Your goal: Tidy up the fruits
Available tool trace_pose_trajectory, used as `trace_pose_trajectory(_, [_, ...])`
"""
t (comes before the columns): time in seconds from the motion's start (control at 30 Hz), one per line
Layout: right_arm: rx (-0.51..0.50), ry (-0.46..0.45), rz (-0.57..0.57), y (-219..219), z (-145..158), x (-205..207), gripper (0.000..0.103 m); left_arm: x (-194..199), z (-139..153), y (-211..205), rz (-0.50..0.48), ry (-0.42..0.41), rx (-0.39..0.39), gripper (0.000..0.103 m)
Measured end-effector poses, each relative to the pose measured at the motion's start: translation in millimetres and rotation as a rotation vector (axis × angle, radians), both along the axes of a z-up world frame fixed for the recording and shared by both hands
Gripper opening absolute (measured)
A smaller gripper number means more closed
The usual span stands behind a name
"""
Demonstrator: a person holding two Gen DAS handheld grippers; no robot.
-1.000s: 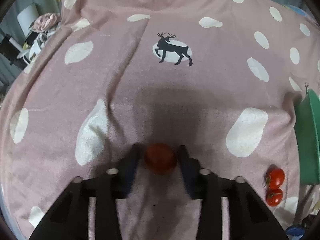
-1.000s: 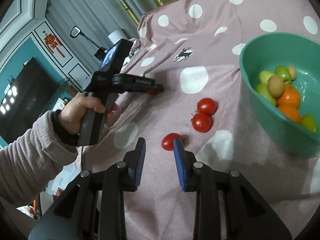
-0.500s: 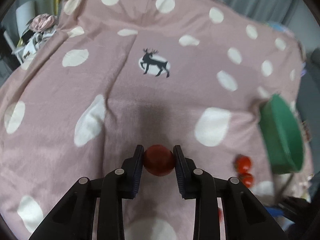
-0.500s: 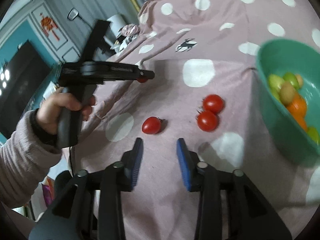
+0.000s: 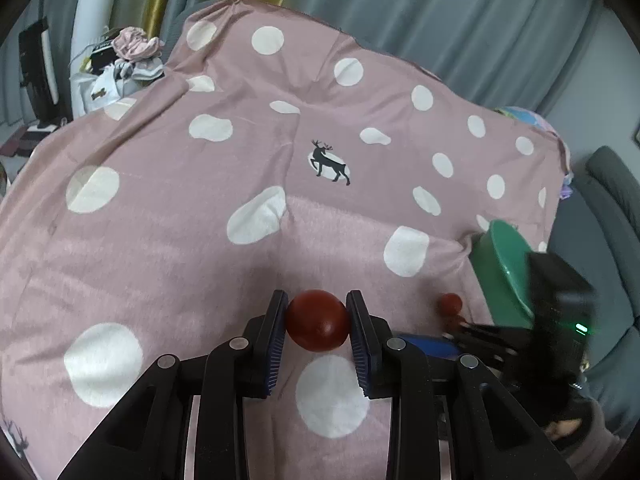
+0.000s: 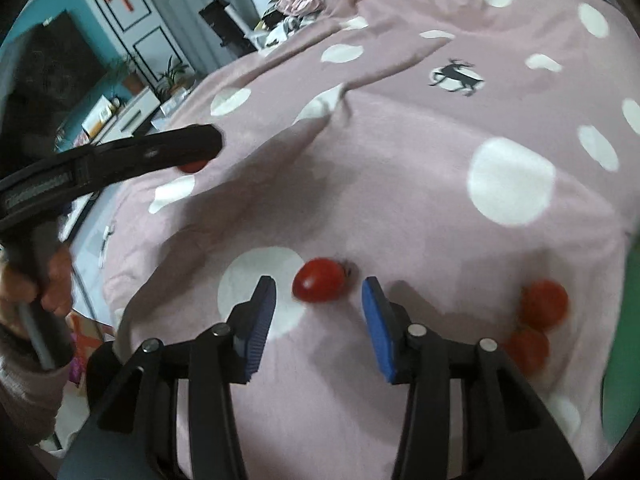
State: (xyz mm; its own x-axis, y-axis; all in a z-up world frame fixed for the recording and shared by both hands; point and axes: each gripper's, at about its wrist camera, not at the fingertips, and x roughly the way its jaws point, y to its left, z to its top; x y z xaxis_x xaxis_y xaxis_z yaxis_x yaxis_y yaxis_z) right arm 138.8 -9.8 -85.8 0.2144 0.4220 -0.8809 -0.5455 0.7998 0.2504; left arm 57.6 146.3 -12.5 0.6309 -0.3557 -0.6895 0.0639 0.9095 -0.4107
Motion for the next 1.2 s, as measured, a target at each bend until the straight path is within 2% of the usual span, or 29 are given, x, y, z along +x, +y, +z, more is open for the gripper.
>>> trace_pose_trajectory(0.1, [-0.037, 0.007, 0.02, 18.4, -8.4, 9.5, 0.035, -6.6, 0.6, 3.9, -0.003, -0.013, 0.006, 0.03])
trace_pose_trajectory(0.13, [-0.052, 0.005, 0.023, 21.5, -9.7, 10.1, 0.029, -7.7, 1.1, 4.7, -0.004, -0.019, 0.012, 0.03])
trace_pose_trajectory(0.33, [-0.091, -0.009, 0.046, 30.7, -14.3, 5.2, 0.028, -11.7, -0.4, 6.4, -0.015, -0.032, -0.009, 0.03])
trace_pose_trajectory(0.43, [-0.065, -0.007, 0.035, 25.6, -11.0, 2.3, 0.028, -14.6, 0.2, 2.3, -0.026, -0.033, -0.011, 0.03])
trace_pose_trajectory(0.53, [-0.034, -0.047, 0.029, 18.6, 4.2, -7.6, 0.028, -17.9, 3.2, -2.9, -0.04, -0.038, -0.016, 0.03])
trace_pose_trajectory(0.8, [0.041, -0.098, -0.094, -34.9, 42.3, -40.6, 0.028, -30.7, 18.4, -26.2, -0.086, -0.074, -0.005, 0.03])
trace_pose_trajectory(1.2, [0.087, -0.158, -0.294, -112.8, 69.1, -83.2, 0.028, -50.6, 39.0, -82.7, -0.184, -0.106, 0.052, 0.03])
